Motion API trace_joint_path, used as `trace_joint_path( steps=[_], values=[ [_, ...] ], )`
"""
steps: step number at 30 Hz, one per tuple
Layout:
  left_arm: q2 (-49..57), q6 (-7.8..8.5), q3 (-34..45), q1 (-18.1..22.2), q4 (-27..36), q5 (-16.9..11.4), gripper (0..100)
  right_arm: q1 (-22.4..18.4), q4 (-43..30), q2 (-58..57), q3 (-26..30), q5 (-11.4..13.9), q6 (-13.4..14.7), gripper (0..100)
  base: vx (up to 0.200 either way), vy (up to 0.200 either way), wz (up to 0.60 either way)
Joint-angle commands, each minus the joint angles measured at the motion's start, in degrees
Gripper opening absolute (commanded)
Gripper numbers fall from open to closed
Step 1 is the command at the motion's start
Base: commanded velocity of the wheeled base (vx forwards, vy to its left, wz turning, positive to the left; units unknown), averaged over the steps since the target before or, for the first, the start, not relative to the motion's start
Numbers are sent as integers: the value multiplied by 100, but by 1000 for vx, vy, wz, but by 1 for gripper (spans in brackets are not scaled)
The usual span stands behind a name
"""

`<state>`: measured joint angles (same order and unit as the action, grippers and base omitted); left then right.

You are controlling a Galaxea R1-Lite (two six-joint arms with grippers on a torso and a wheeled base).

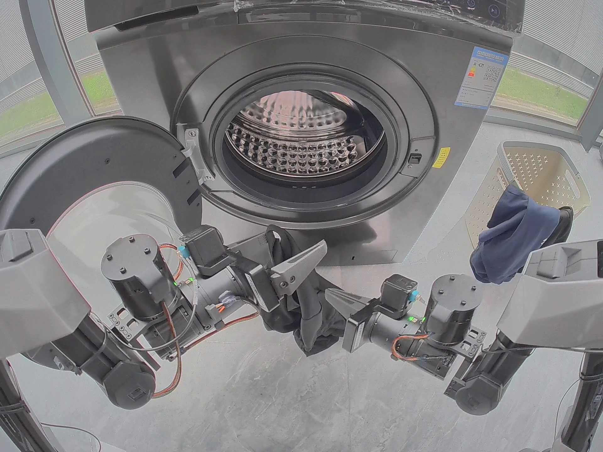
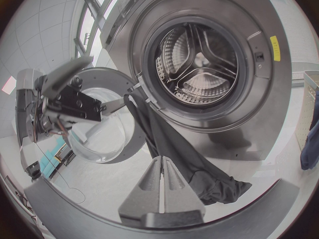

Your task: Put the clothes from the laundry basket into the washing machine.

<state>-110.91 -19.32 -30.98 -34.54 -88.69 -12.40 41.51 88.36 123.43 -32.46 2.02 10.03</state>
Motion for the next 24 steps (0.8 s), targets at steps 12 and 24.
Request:
trace_joint_path(
  steps=[12,24],
  values=[
    [61,-1,4,-1,0,1,100,235,-3,551,-498,35,-63,100,0,0,0],
    [78,-1,21,-9,0,1,100,33,-108,1526,-1570,105,-537,100,0,0,0]
  ],
)
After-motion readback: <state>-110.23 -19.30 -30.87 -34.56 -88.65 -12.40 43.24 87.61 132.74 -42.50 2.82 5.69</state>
